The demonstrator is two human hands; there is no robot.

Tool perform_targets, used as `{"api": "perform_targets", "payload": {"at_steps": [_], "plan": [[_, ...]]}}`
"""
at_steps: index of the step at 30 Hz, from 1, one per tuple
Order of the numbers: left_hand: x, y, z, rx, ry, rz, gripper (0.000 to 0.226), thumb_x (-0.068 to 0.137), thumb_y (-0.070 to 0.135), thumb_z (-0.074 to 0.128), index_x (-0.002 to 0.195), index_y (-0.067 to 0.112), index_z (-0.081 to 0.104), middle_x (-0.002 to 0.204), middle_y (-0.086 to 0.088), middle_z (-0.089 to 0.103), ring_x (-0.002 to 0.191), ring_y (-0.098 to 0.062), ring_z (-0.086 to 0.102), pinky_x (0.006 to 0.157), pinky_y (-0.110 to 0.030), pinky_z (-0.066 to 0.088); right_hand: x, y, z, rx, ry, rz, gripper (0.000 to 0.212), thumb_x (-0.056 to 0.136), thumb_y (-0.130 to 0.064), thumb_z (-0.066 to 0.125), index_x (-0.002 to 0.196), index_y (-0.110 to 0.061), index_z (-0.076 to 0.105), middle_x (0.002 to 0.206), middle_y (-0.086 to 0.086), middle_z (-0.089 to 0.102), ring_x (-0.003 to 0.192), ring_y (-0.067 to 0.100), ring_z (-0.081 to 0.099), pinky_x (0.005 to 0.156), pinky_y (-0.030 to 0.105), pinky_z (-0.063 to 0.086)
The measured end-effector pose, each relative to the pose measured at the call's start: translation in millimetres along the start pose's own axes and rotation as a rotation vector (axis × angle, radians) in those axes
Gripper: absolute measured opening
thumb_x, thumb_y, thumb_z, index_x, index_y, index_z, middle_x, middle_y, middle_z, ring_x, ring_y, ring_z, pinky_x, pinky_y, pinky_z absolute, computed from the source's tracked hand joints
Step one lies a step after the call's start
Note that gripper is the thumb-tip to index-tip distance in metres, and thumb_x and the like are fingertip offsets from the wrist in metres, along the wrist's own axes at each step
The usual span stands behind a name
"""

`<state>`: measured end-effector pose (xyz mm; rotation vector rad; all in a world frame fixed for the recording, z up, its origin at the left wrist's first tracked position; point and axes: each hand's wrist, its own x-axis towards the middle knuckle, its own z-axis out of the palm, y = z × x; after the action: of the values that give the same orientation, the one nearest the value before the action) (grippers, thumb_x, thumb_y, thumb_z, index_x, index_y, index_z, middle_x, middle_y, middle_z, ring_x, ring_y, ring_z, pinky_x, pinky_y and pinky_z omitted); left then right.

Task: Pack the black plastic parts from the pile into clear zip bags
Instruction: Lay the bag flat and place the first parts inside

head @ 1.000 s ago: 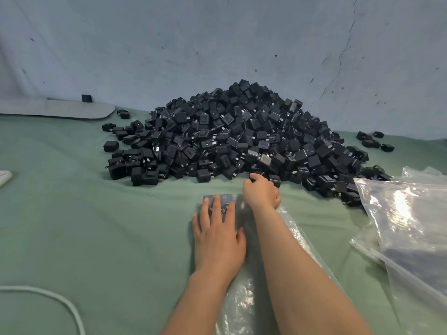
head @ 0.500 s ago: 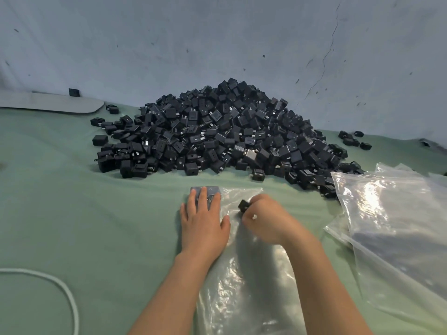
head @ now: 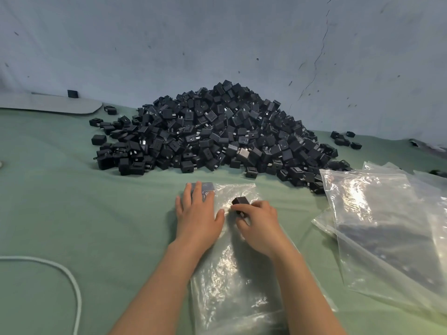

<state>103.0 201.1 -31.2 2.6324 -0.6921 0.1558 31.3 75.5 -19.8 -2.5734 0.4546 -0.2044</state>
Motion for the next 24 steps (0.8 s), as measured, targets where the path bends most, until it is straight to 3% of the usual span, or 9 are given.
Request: {"api": "perform_targets", "payload": {"at_steps": [3,5,6,8,11,14,18,21,24], "plan": [[-20,14,-25,-0.057,-0.145,0.141,0.048,0.093,0.052,0.043,0.13,0.023,0.046,0.14,0.001,0.041,0.129,-0.019,0.037,0.108,-0.037,0.03,-3,1,-9,0.222,0.11,0.076,0.036,0.094,-0.017,0.048,0.124,-0.033,0.061,0.128,0.007,0.042,0.119,0.024,0.041,0.102,0.03,0.033],[-45,22,-40,-0.212,-0.393,0.269,0.055,0.083,0.063,0.051,0.126,0.028,0.048,0.128,0.01,0.048,0.112,-0.01,0.048,0.092,-0.028,0.041,-9,-3,-21,0.4,0.182,0.071,0.037,0.091,-0.009,0.049,0.115,-0.031,0.066,0.121,0.013,0.055,0.094,0.024,0.054,0.08,0.027,0.044],[-58,26,-45,-0.249,-0.514,0.34,0.063,0.078,0.068,0.053,0.128,0.031,0.046,0.129,0.013,0.045,0.115,-0.007,0.045,0.092,-0.026,0.04,-15,-6,-28,0.487,0.206,0.063,0.037,0.09,-0.006,0.049,0.109,-0.032,0.068,0.115,0.011,0.062,0.085,0.026,0.058,0.069,0.026,0.046],[-81,30,-46,-0.217,-0.65,0.463,0.073,0.074,0.07,0.056,0.135,0.035,0.038,0.141,0.017,0.032,0.131,-0.005,0.027,0.106,-0.028,0.031,-33,-12,-42,0.654,0.194,0.038,0.036,0.09,-0.007,0.051,0.1,-0.036,0.07,0.107,-0.006,0.067,0.091,0.019,0.064,0.073,0.022,0.051],[-96,29,-35,-0.141,-0.615,0.511,0.059,0.086,0.046,0.058,0.139,0.032,0.037,0.154,0.012,0.017,0.141,-0.007,0.007,0.116,-0.031,0.014,-61,-13,-55,0.912,0.067,-0.034,0.033,0.09,-0.013,0.056,0.102,-0.039,0.072,0.112,-0.005,0.065,0.103,0.012,0.065,0.09,0.027,0.054],[-98,28,-31,-0.181,-0.549,0.477,0.039,0.095,0.028,0.045,0.134,0.029,0.047,0.153,0.009,0.026,0.141,-0.008,0.014,0.115,-0.027,0.017,-89,-11,-60,1.062,-0.029,-0.075,0.024,0.085,-0.023,0.064,0.106,-0.031,0.072,0.113,0.004,0.065,0.103,0.018,0.067,0.088,0.026,0.055],[-94,27,-35,-0.33,-0.512,0.436,0.033,0.101,0.024,0.037,0.117,0.004,0.057,0.124,-0.011,0.056,0.113,-0.02,0.05,0.097,-0.033,0.038,-117,-8,-59,1.05,-0.087,-0.135,0.026,0.08,-0.026,0.06,0.102,-0.026,0.073,0.105,0.003,0.07,0.106,0.021,0.066,0.093,0.03,0.052],[-84,23,-39,-0.507,-0.562,0.303,0.031,0.102,0.028,0.036,0.119,0.014,0.058,0.118,-0.005,0.064,0.112,-0.018,0.057,0.098,-0.032,0.043,-130,-11,-63,0.859,-0.13,-0.194,0.015,0.088,-0.022,0.063,0.096,-0.029,0.073,0.104,-0.003,0.072,0.103,0.011,0.066,0.092,0.019,0.048],[-74,20,-47,-0.659,-0.536,0.155,0.026,0.101,0.03,0.039,0.101,0.022,0.064,0.105,0.007,0.065,0.098,-0.006,0.058,0.087,-0.015,0.042,-137,-14,-66,0.636,-0.157,-0.157,0.023,0.093,-0.018,0.059,0.091,-0.036,0.073,0.104,-0.001,0.069,0.097,0.005,0.064,0.087,0.013,0.045]]}}
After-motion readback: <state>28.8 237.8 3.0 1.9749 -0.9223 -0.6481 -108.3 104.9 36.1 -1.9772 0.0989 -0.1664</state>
